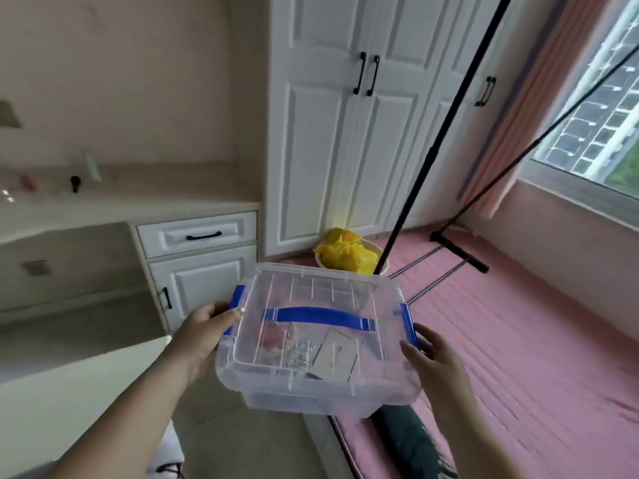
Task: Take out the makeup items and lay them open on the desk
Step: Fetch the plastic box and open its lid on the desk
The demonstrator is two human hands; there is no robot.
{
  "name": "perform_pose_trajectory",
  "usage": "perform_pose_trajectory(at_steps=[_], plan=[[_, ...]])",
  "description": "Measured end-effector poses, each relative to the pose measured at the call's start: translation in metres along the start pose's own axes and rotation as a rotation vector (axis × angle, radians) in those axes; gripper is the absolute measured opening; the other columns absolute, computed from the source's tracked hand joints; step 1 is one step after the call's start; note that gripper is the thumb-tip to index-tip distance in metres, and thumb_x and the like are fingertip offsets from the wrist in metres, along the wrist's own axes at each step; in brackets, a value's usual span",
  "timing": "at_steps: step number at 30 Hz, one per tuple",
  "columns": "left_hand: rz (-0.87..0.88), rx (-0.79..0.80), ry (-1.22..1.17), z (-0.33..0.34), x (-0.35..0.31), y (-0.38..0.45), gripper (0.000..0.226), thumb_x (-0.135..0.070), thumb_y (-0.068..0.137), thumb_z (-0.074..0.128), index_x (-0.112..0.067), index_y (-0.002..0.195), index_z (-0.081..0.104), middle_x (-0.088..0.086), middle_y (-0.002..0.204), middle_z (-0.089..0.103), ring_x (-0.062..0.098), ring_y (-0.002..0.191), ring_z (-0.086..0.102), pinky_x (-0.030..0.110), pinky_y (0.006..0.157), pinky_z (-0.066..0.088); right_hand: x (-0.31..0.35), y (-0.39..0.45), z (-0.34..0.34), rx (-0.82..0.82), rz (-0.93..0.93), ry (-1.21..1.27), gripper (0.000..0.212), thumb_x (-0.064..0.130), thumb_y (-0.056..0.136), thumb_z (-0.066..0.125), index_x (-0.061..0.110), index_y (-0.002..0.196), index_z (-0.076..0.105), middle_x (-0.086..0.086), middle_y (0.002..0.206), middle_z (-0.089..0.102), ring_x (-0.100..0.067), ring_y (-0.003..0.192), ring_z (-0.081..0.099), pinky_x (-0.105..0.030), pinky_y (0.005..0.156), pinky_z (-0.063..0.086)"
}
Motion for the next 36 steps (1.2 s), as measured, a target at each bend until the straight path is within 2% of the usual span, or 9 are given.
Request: perform_pose_trajectory(at_steps=[3, 8, 11, 13, 17, 22, 26, 29, 36], plan=[[0.017, -0.121, -0.020, -0.015, -0.009, 0.037, 0.033, -0.029, 0.072, 0.074, -0.006, 0.094, 0.063, 0.020, 0.090, 0.067, 0.034, 0.082, 0.063, 0.048, 0.082, 0.049, 0.007, 0.051, 0.040, 0.127, 0.014, 0.029, 0.038, 0.002, 0.086, 0.060, 0.012, 0.123, 0.055, -0.009, 0.106, 0.066, -0.031, 0.092, 0.065, -0.047, 0.079, 0.056], [0.043, -0.211, -0.049, -0.054, -0.043, 0.120, 0.017, -0.016, 0.087, 0.062, -0.002, 0.097, 0.059, 0.020, 0.088, 0.065, 0.033, 0.076, 0.063, 0.040, 0.069, 0.052, 0.030, 0.149, 0.132, 0.293, -0.025, 0.037, 0.038, 0.002, 0.085, 0.062, 0.012, 0.122, 0.056, -0.010, 0.106, 0.068, -0.028, 0.087, 0.068, -0.036, 0.065, 0.057], [0.071, -0.290, -0.038, -0.084, -0.065, 0.178, 0.019, -0.015, 0.087, 0.062, -0.002, 0.102, 0.060, 0.018, 0.087, 0.067, 0.032, 0.076, 0.063, 0.038, 0.067, 0.051, 0.057, 0.205, 0.193, 0.346, -0.085, -0.006, 0.038, 0.001, 0.086, 0.062, 0.012, 0.122, 0.056, -0.009, 0.102, 0.068, -0.016, 0.073, 0.068, -0.018, 0.050, 0.052], [0.084, -0.321, -0.017, -0.102, -0.083, 0.214, 0.016, -0.014, 0.088, 0.060, -0.002, 0.099, 0.061, 0.021, 0.092, 0.067, 0.034, 0.079, 0.063, 0.041, 0.072, 0.050, 0.076, 0.236, 0.232, 0.385, -0.131, -0.045, 0.039, 0.000, 0.085, 0.062, 0.010, 0.122, 0.056, -0.009, 0.102, 0.068, -0.015, 0.077, 0.067, -0.012, 0.049, 0.049], [0.077, -0.367, -0.036, -0.130, -0.110, 0.276, 0.013, -0.014, 0.090, 0.059, -0.005, 0.099, 0.060, 0.030, 0.112, 0.061, 0.045, 0.105, 0.059, 0.051, 0.093, 0.046, 0.105, 0.286, 0.295, 0.446, -0.200, -0.124, 0.043, 0.007, 0.086, 0.063, 0.010, 0.128, 0.053, -0.008, 0.111, 0.067, -0.021, 0.093, 0.066, -0.021, 0.064, 0.054], [0.035, -0.414, -0.079, -0.160, -0.130, 0.346, 0.022, -0.016, 0.089, 0.059, 0.001, 0.103, 0.060, 0.025, 0.105, 0.060, 0.033, 0.091, 0.057, 0.050, 0.091, 0.046, 0.132, 0.343, 0.370, 0.494, -0.189, -0.130, 0.044, 0.010, 0.088, 0.061, 0.013, 0.131, 0.049, -0.008, 0.118, 0.063, -0.026, 0.098, 0.065, -0.037, 0.077, 0.057], [0.032, -0.482, -0.105, -0.187, -0.138, 0.402, 0.029, -0.015, 0.089, 0.059, 0.008, 0.106, 0.059, 0.024, 0.097, 0.061, 0.032, 0.087, 0.058, 0.041, 0.078, 0.048, 0.145, 0.395, 0.433, 0.546, -0.210, -0.153, 0.040, 0.012, 0.090, 0.058, 0.013, 0.130, 0.051, -0.005, 0.111, 0.064, -0.020, 0.087, 0.063, -0.014, 0.057, 0.052], [0.025, -0.507, -0.100, -0.207, -0.145, 0.447, 0.025, -0.017, 0.089, 0.059, 0.002, 0.104, 0.062, 0.025, 0.102, 0.066, 0.035, 0.090, 0.063, 0.043, 0.081, 0.050, 0.149, 0.436, 0.482, 0.575, -0.198, -0.125, 0.039, 0.012, 0.090, 0.058, 0.015, 0.128, 0.053, -0.002, 0.106, 0.067, -0.019, 0.086, 0.065, -0.024, 0.066, 0.053], [-0.026, -0.562, -0.044, -0.243, -0.178, 0.543, 0.020, -0.020, 0.089, 0.059, -0.004, 0.096, 0.067, 0.017, 0.087, 0.068, 0.032, 0.081, 0.063, 0.041, 0.076, 0.048, 0.174, 0.519, 0.583, 0.637, -0.179, -0.137, 0.041, 0.013, 0.087, 0.062, 0.020, 0.127, 0.054, 0.000, 0.109, 0.066, -0.014, 0.085, 0.064, -0.019, 0.065, 0.048]])
Point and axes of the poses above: each hand's wrist, its own y-axis towards the middle knuckle, its own z-axis out of the palm, x = y × z, the point moved 1 cm from there along y, towards the middle knuckle
